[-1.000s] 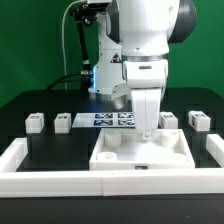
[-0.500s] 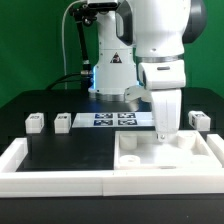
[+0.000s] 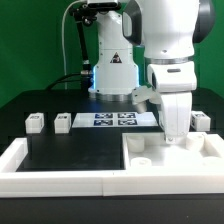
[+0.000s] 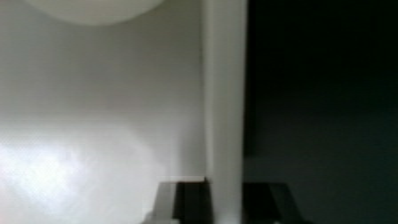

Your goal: Assemble square table

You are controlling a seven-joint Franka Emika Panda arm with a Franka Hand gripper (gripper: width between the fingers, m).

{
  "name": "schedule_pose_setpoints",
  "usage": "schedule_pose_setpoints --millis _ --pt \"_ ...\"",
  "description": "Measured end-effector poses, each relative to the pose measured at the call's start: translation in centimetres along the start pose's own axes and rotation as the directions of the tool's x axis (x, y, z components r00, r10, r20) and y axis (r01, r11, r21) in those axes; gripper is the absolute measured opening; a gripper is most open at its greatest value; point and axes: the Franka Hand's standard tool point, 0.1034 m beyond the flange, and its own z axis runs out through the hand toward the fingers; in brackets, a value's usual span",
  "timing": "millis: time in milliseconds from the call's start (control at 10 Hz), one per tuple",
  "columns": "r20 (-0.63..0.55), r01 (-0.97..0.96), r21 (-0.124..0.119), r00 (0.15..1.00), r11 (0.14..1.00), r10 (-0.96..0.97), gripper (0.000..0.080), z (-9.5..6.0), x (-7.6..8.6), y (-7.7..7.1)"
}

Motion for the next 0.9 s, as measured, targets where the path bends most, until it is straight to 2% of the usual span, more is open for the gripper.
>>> schedule_pose_setpoints --millis 100,200,300,400,600,700,800,900 --pt "0.0 0.0 0.0 1.0 1.0 0.0 0.006 0.0 -0.01 0.0" --pt "0.0 -0.001 0.001 1.0 1.0 0.001 0.0125 0.02 -0.04 -0.02" --pt "0.0 -0.001 0.001 1.0 1.0 0.001 0.0125 0.03 -0.07 -0.01" --pt "0.0 -0.002 0.001 1.0 1.0 0.002 0.0335 0.02 -0.09 -0.01" --pt "0.0 -0.003 0.001 1.0 1.0 0.003 0.0588 0.02 -0.14 0.0" --pt "0.0 -0.003 0.001 1.0 1.0 0.003 0.0588 0.02 -0.16 0.0" --pt "0.0 -0.003 0.001 1.0 1.0 0.003 0.0636 0.02 -0.17 0.01" --pt "0.0 -0.003 0.001 1.0 1.0 0.003 0.0646 0.02 -0.18 0.01"
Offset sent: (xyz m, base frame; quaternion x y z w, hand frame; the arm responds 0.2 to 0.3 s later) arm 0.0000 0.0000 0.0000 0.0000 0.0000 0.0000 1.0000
